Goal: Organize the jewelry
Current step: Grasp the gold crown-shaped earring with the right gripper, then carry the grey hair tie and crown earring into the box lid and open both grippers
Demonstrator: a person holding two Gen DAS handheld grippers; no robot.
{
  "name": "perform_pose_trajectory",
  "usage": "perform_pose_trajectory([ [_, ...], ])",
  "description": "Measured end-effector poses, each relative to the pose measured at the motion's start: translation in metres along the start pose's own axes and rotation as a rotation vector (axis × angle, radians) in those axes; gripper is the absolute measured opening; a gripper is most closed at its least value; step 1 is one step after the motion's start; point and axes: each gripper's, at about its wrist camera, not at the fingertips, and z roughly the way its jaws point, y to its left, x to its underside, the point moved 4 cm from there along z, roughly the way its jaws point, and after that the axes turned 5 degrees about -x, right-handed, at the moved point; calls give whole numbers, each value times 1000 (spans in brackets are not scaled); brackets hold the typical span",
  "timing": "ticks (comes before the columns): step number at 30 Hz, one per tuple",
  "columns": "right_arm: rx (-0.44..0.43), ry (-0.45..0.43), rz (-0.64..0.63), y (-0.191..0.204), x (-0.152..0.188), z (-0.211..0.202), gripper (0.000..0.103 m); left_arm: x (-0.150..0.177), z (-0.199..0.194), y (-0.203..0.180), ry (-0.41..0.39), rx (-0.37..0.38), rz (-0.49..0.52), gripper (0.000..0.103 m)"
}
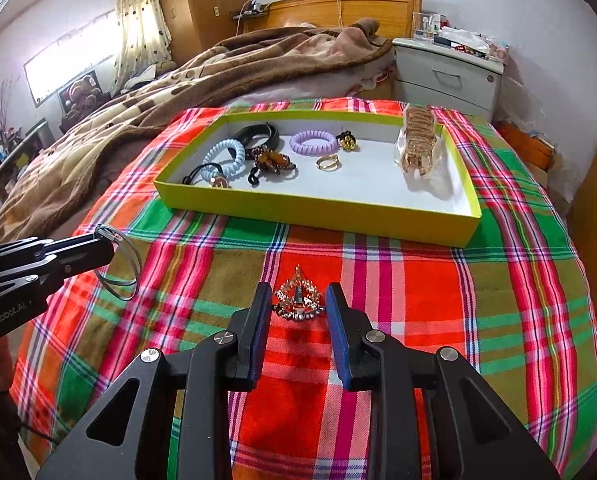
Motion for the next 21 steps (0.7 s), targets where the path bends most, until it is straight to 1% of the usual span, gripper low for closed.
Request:
perform_pose_trajectory([
  [7, -13, -30, 14, -3, -6, -10, 29, -7, -6, -2, -18, -3, 4, 14],
  [17, -41, -103, 56, -15, -18, -28, 29, -22, -10, -9, -41, -9, 24, 14],
  [21, -39, -141, 74, -24, -27, -37, 29, -34, -10, -15, -53, 1, 34, 14],
])
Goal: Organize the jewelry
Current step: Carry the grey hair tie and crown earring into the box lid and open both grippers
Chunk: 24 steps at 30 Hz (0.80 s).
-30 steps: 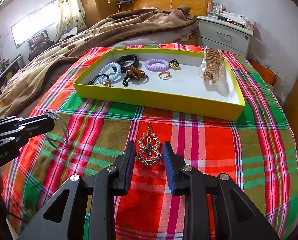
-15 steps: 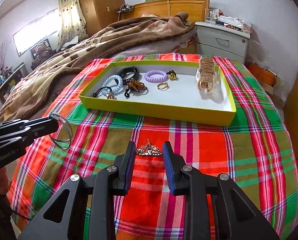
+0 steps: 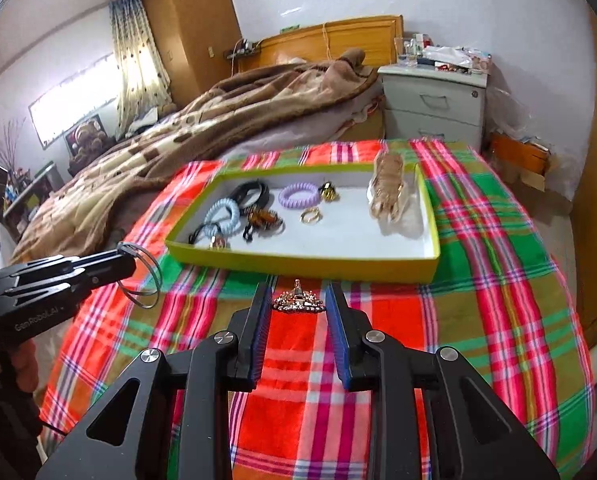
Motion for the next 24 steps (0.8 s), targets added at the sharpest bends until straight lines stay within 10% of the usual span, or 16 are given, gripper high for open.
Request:
perform_pose_trajectory([
  [24, 15, 44, 42, -61, -46, 65, 29, -75, 93, -41, 79, 82, 51, 14],
])
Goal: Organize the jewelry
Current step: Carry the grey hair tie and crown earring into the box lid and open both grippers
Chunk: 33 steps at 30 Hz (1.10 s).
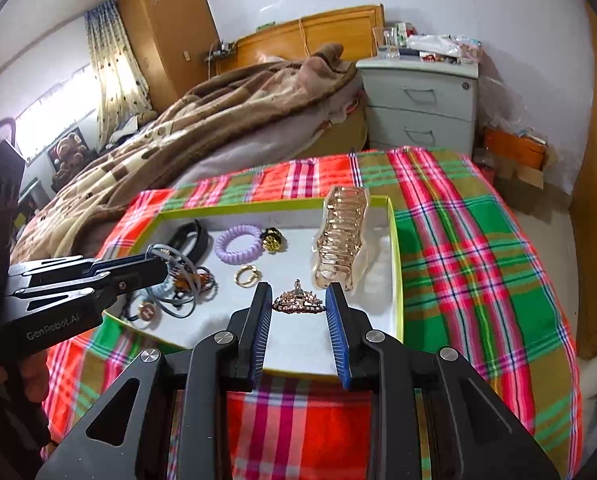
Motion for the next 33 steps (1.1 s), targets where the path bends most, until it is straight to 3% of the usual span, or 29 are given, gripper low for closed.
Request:
perform_pose_trajectory([
  [11, 44, 85, -19, -13, 12, 21, 29, 3, 42, -9, 85, 12, 7, 14],
  [22, 65, 116, -50, -13, 13, 26, 29, 10, 50, -17, 115, 35, 14, 15],
  [33, 65, 112, -40, -11, 13, 26, 29, 15, 49, -17, 131, 36, -1, 27],
])
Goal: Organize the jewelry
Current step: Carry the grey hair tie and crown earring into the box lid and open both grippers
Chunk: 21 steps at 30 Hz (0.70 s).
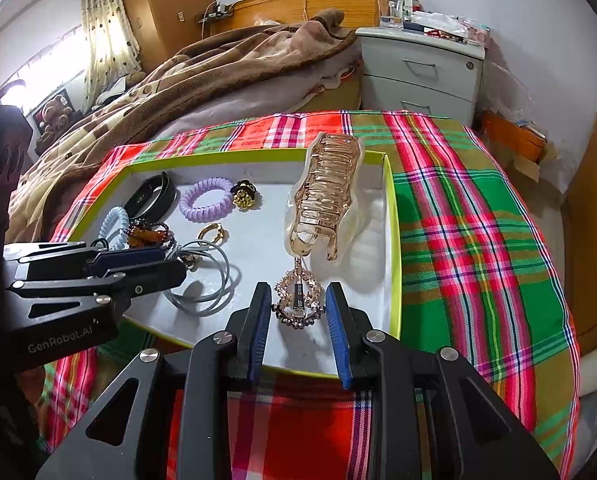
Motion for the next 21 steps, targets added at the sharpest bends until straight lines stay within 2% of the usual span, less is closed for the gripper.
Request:
perform_pose_trajectory([
  [4, 2, -7, 9, -1, 1, -3, 30, 0, -2, -1, 0, -10, -4, 32],
  [8, 0, -19, 20, -2, 2, -10, 38, 1, -6, -1, -9, -20, -8, 38],
  [12, -10, -51, 25, 3, 3, -21, 38, 2, -17, -3, -34, -34, -3, 44],
  [18, 12, -104, 31, 12, 5, -41, 38, 8, -38, -5, -83, -67, -25, 46],
  [21, 24, -126, 31, 18, 9, -51, 38, 14, -50, -3, -112, -109, -52, 46],
])
